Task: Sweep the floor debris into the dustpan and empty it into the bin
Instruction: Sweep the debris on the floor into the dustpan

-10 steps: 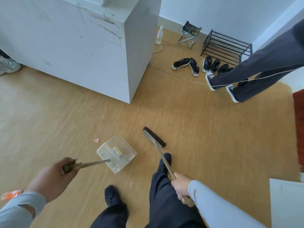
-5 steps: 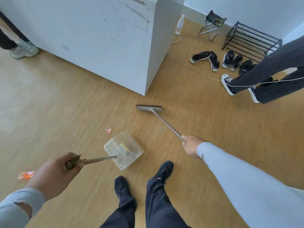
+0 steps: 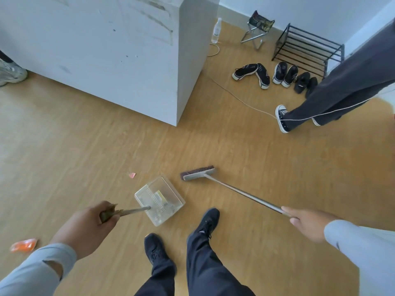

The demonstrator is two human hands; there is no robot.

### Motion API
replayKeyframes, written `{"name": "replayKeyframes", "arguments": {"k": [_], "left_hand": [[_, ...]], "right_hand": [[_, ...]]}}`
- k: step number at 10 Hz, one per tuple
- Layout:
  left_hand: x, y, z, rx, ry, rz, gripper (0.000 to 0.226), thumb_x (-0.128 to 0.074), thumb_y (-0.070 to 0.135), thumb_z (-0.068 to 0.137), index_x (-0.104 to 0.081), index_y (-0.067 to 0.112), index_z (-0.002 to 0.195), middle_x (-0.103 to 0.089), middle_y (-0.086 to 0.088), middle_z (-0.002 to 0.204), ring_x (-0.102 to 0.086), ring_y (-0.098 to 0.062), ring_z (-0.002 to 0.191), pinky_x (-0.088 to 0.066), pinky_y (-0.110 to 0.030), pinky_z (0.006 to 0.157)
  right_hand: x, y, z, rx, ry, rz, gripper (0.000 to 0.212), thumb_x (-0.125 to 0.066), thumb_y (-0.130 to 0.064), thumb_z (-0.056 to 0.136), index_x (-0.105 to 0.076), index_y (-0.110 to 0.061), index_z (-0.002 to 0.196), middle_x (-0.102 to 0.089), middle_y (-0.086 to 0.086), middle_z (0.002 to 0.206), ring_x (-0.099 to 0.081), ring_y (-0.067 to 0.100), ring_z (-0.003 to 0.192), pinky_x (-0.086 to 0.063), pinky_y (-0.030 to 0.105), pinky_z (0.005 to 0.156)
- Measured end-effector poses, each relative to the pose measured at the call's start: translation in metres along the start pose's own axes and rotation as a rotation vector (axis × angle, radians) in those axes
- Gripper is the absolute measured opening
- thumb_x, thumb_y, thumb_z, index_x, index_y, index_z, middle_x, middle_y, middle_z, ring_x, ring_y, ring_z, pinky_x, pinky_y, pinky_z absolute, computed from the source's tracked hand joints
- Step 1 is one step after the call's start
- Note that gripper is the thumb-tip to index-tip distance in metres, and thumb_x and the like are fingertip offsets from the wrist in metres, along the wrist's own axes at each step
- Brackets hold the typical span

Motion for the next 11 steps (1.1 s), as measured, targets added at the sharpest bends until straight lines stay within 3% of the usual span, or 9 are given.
{"name": "replayKeyframes", "arguments": {"k": [2, 3, 5, 6, 7, 8, 9, 10, 11], "left_hand": [[0.002, 0.034, 0.013, -0.057, -0.020, 0.044, 0.010, -0.065, 0.040, 0.094, -0.065, 0.033, 0.101, -0.066, 0.006, 0.077, -0.063, -0.017, 0.072, -0.052, -0.031, 0.069], [0.000, 0.049, 0.021, -0.079, -0.029, 0.070, 0.008, -0.065, 0.042, 0.094, -0.064, 0.035, 0.099, -0.065, 0.008, 0.077, -0.062, -0.016, 0.071, -0.053, -0.032, 0.069], [-0.006, 0.074, 0.034, -0.110, -0.044, 0.130, 0.008, -0.062, 0.045, 0.095, -0.060, 0.038, 0.096, -0.065, 0.008, 0.075, -0.062, -0.015, 0.068, -0.052, -0.029, 0.064], [-0.009, 0.076, 0.036, -0.124, -0.070, 0.168, 0.010, -0.059, 0.048, 0.095, -0.058, 0.039, 0.096, -0.065, 0.009, 0.075, -0.063, -0.015, 0.068, -0.054, -0.031, 0.065], [-0.009, 0.074, 0.035, -0.120, -0.073, 0.183, 0.011, -0.057, 0.049, 0.096, -0.058, 0.039, 0.097, -0.065, 0.009, 0.077, -0.063, -0.014, 0.069, -0.056, -0.032, 0.065], [-0.006, 0.071, 0.032, -0.104, -0.070, 0.185, 0.011, -0.056, 0.048, 0.097, -0.058, 0.038, 0.099, -0.065, 0.009, 0.079, -0.063, -0.014, 0.069, -0.052, -0.030, 0.061], [0.000, 0.063, 0.029, -0.100, -0.071, 0.168, 0.011, -0.057, 0.047, 0.097, -0.059, 0.036, 0.100, -0.065, 0.008, 0.079, -0.063, -0.014, 0.070, -0.051, -0.029, 0.061], [0.006, 0.050, 0.028, -0.102, -0.066, 0.149, 0.013, -0.059, 0.045, 0.097, -0.061, 0.034, 0.103, -0.066, 0.007, 0.081, -0.064, -0.016, 0.072, -0.056, -0.032, 0.067], [0.013, 0.039, 0.027, -0.101, -0.062, 0.151, 0.014, -0.060, 0.045, 0.096, -0.062, 0.035, 0.105, -0.067, 0.008, 0.082, -0.065, -0.016, 0.073, -0.055, -0.031, 0.066]], "right_hand": [[-0.006, 0.019, 0.006, -0.070, 0.119, 0.411, 0.050, -0.039, -0.038, 0.105, -0.033, -0.037, 0.155, -0.045, -0.005, 0.156, -0.052, 0.020, 0.135, -0.042, 0.028, 0.104], [0.010, -0.017, 0.057, -0.090, 0.131, 0.513, 0.053, -0.037, -0.032, 0.105, -0.032, -0.029, 0.157, -0.055, 0.006, 0.146, -0.071, 0.023, 0.087, -0.053, 0.025, 0.069], [-0.050, -0.091, 0.068, -0.040, 0.073, 0.423, 0.053, -0.037, -0.015, 0.103, -0.031, -0.010, 0.155, -0.053, 0.016, 0.144, -0.054, 0.034, 0.130, -0.045, 0.036, 0.102], [-0.083, -0.090, 0.023, 0.026, -0.029, 0.326, 0.049, -0.029, -0.016, 0.106, -0.034, -0.012, 0.155, -0.046, 0.006, 0.153, -0.041, 0.027, 0.142, -0.036, 0.029, 0.112], [-0.100, -0.077, -0.001, 0.030, -0.147, 0.333, 0.047, -0.027, -0.025, 0.108, -0.035, -0.029, 0.154, -0.045, -0.005, 0.153, -0.049, 0.015, 0.132, -0.033, 0.023, 0.108], [-0.104, -0.062, -0.023, 0.040, -0.158, 0.410, 0.053, -0.033, -0.034, 0.107, -0.023, -0.040, 0.158, -0.041, -0.006, 0.157, -0.054, 0.017, 0.128, -0.041, 0.024, 0.097], [-0.092, -0.045, -0.043, 0.040, -0.086, 0.471, 0.052, -0.037, -0.040, 0.105, -0.028, -0.041, 0.157, -0.056, -0.006, 0.143, -0.068, 0.009, 0.087, -0.055, 0.023, 0.074], [-0.070, -0.042, -0.068, 0.021, -0.027, 0.525, 0.050, -0.038, -0.040, 0.105, -0.030, -0.044, 0.154, -0.063, -0.007, 0.126, -0.058, 0.003, 0.055, -0.048, 0.020, 0.051], [-0.044, -0.059, -0.058, 0.017, 0.034, 0.424, 0.051, -0.036, -0.041, 0.105, -0.027, -0.046, 0.155, -0.049, -0.007, 0.152, -0.063, 0.011, 0.102, -0.048, 0.024, 0.084]]}}
Point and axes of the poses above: each hand's wrist, its own z-axis towards the middle knuckle, its own x-axis out of the back of the hand, y = z × x, the point moved 4 cm from there along z, towards the middle knuckle
